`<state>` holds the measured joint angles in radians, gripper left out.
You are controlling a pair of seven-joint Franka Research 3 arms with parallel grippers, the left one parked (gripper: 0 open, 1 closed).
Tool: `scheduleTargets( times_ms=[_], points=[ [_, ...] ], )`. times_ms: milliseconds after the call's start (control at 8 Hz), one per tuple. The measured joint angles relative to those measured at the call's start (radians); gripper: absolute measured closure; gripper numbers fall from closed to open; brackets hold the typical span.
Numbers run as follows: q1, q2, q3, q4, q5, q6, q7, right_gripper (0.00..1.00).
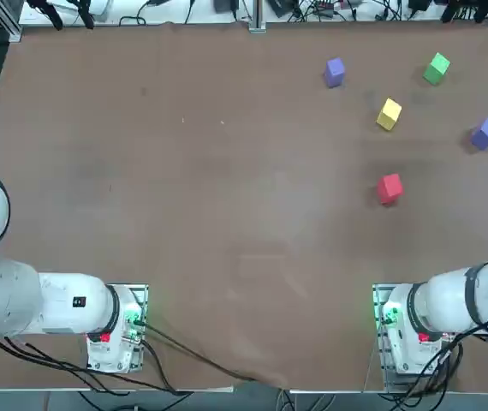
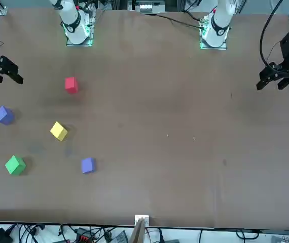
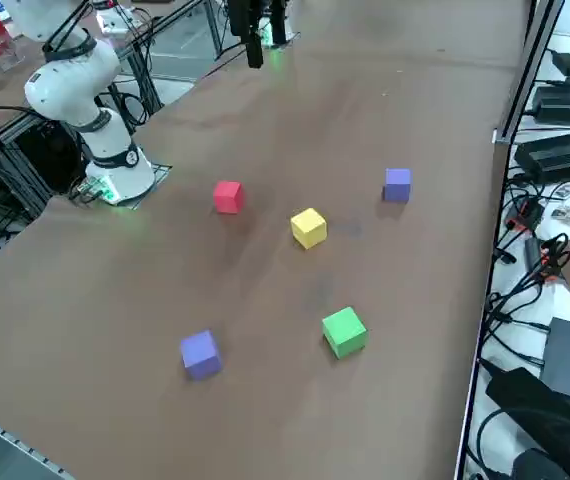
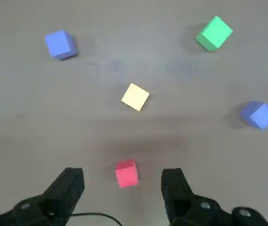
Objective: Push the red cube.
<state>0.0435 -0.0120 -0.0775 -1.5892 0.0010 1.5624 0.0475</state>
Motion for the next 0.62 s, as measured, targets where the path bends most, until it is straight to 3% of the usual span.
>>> scheduleTargets(
  times_ms=[250,625],
  points=[
    [0.000,0.005,0.002,-0.026,0.001,0.042,0.131,0.00],
    [0.015,0.009,0.009,-0.150,0.014,0.149,0.377,0.00]
  ],
)
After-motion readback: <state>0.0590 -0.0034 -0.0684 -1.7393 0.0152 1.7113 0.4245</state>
